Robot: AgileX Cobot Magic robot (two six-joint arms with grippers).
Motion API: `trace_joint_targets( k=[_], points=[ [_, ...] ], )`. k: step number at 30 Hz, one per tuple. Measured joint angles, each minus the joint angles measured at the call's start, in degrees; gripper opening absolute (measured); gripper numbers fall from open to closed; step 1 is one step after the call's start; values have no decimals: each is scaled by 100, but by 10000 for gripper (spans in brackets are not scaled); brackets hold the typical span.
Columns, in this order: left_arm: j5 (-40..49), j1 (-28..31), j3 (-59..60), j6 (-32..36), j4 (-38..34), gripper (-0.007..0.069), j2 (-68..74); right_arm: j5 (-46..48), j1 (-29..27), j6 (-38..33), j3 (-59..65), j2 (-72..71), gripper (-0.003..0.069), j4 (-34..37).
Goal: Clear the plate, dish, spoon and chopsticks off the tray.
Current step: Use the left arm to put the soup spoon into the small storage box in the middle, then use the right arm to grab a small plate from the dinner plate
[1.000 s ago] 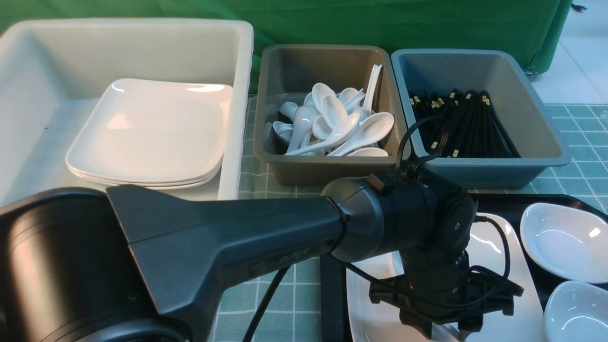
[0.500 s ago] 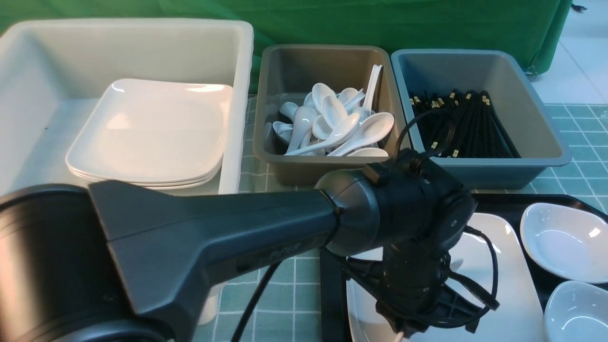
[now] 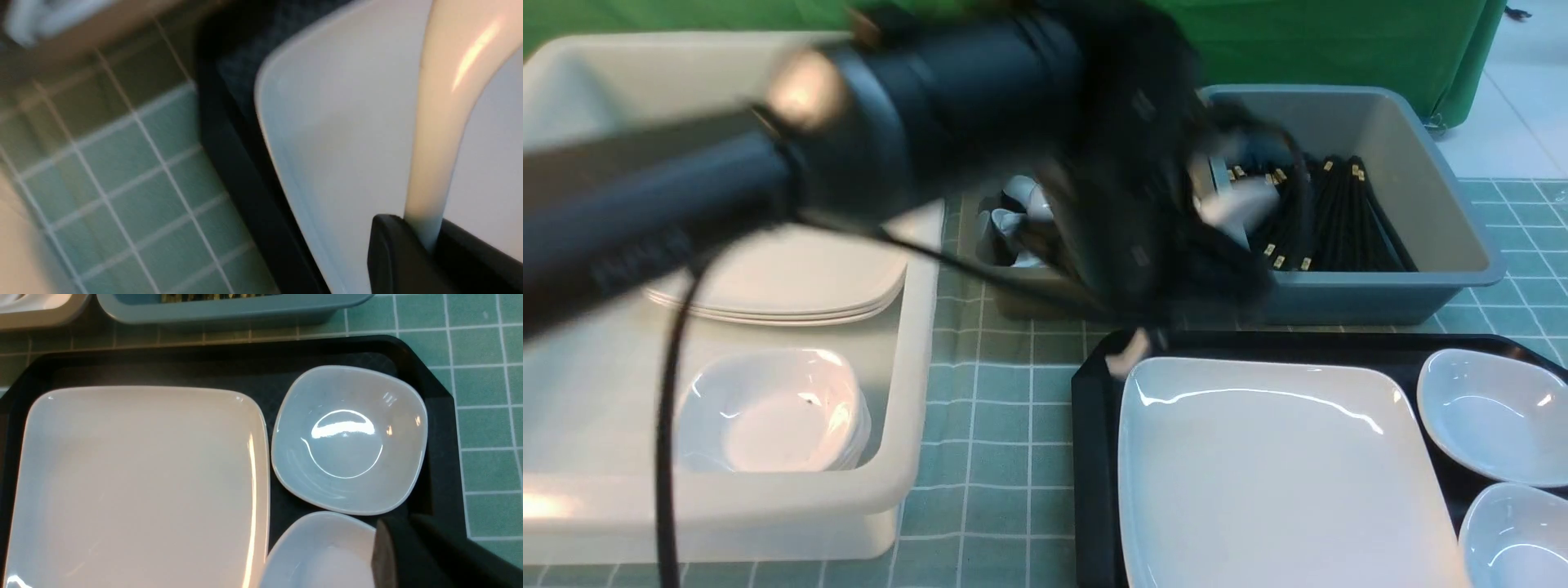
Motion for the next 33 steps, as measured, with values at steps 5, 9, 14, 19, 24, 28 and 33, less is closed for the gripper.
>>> trace_joint_targets(
  k=[5, 9, 14, 19, 24, 28, 33],
  points=[
    [-914, 1208, -926, 649, -682, 31, 464, 0, 0, 0, 0, 0, 69, 111],
    [-1373, 1665, -1378, 792, -1087, 48, 1047, 0, 0, 0, 0, 0, 69, 122],
    [-1470, 1839, -1597, 1009, -1125, 178, 1578, 0, 0, 0, 0, 0, 69, 127],
    [-1296, 1851, -1633, 1041, -1172, 407, 1694, 0, 0, -7, 0, 0, 69, 127],
    [173, 1821, -1638, 1079, -1379, 342, 1409, 0, 0, -21, 0, 0, 69, 132],
    [815, 1522, -1556, 1465, -1373, 76, 1085, 5, 0, -21, 0, 0, 69, 132],
    [863, 895, -955, 1445, -1344, 11, 625, 12, 0, -21, 0, 0, 69, 132]
  ],
)
